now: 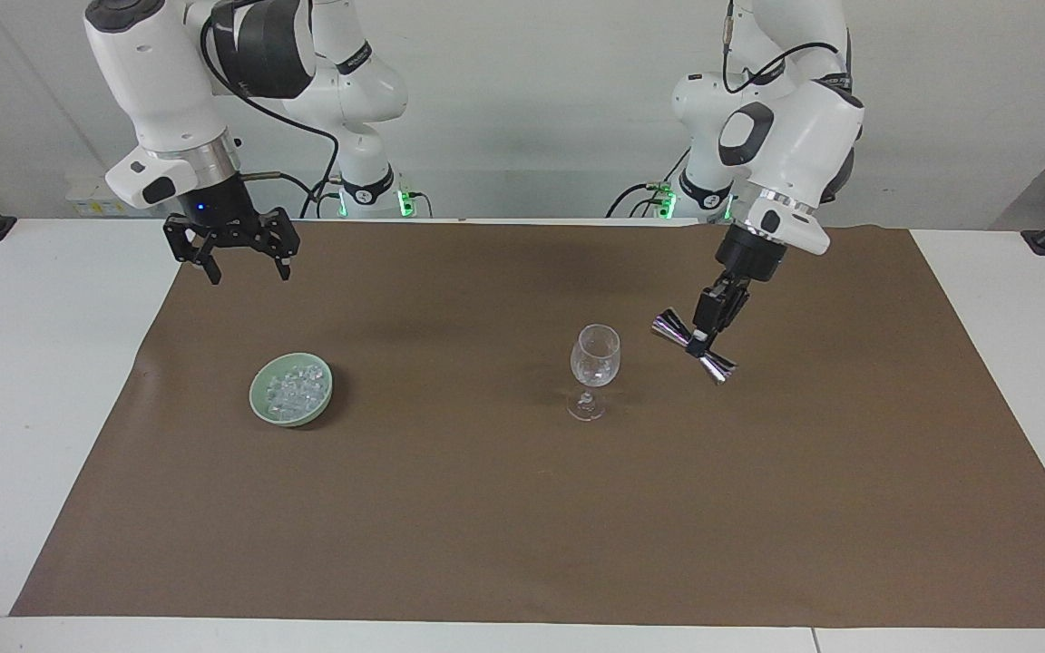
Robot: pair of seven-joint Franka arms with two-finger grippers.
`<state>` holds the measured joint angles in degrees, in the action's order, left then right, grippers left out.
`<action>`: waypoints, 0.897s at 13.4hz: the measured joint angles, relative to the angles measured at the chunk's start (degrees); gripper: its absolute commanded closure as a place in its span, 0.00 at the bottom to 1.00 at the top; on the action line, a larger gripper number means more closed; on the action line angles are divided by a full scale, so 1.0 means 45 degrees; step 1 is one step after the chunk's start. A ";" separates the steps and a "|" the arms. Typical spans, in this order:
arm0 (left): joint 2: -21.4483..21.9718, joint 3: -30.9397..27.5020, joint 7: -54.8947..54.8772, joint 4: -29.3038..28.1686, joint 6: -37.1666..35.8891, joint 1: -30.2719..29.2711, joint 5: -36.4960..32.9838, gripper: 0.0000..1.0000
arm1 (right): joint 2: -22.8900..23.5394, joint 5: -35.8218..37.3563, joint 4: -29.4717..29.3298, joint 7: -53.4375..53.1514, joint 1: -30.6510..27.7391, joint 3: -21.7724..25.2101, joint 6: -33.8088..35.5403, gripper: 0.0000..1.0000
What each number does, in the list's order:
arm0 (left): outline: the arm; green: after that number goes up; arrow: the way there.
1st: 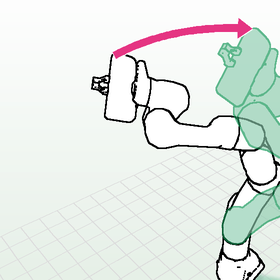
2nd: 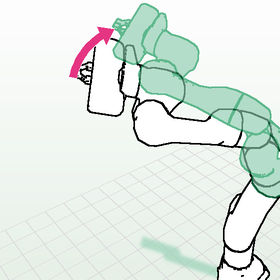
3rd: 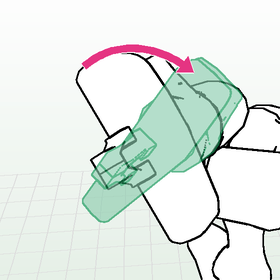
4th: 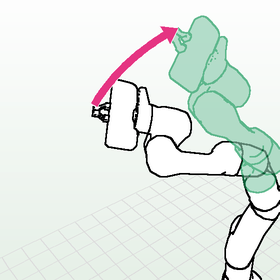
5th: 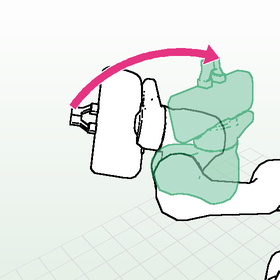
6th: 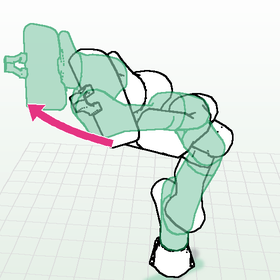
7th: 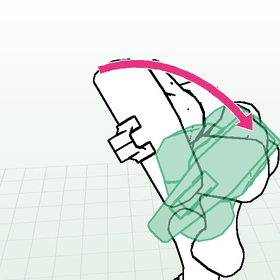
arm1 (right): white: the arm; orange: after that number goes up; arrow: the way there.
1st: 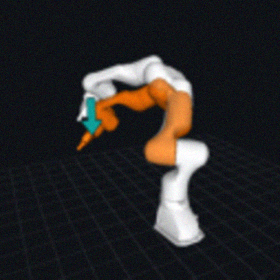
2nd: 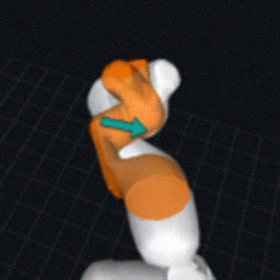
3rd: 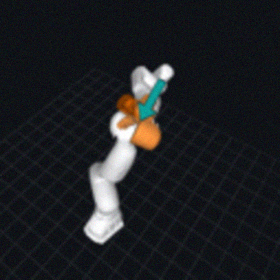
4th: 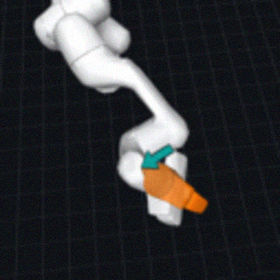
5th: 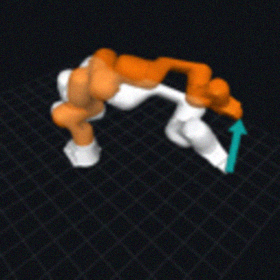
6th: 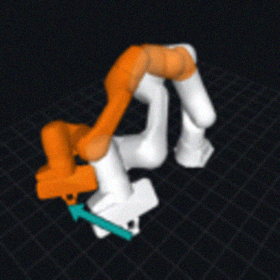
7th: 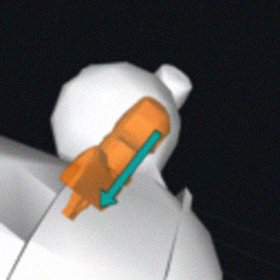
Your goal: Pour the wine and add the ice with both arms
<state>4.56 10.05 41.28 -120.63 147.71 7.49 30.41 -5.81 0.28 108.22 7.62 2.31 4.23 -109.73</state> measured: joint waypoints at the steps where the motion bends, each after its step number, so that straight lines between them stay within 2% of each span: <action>1: 0.0135 -0.0034 0.0004 -0.0002 -0.0608 -0.0377 0.0288 1.00 | 0.0149 0.0000 0.0229 0.0193 -0.0061 0.0006 -0.0455 0.00; 4: 0.0462 -0.0129 0.0026 -0.0009 -0.2796 -0.1808 0.1604 1.00 | 0.0695 0.0004 0.0987 0.0423 -0.0089 0.0006 -0.1944 0.00; 9: 0.0959 -0.0207 0.0002 -0.0019 -0.6646 -0.4666 0.3028 1.00 | 0.1962 0.0030 0.1487 0.1013 -0.0089 0.0006 -0.3900 0.00; 12: 0.0976 -0.0223 0.0003 -0.0139 -0.7923 -0.5798 0.3885 1.00 | 0.2558 0.0554 0.1814 0.1149 -0.0089 0.0006 -0.4800 0.01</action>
<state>8.95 9.05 41.29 -121.26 112.06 -18.60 47.89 5.70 2.77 116.38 12.80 1.91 4.25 -131.33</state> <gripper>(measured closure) 0.789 0.004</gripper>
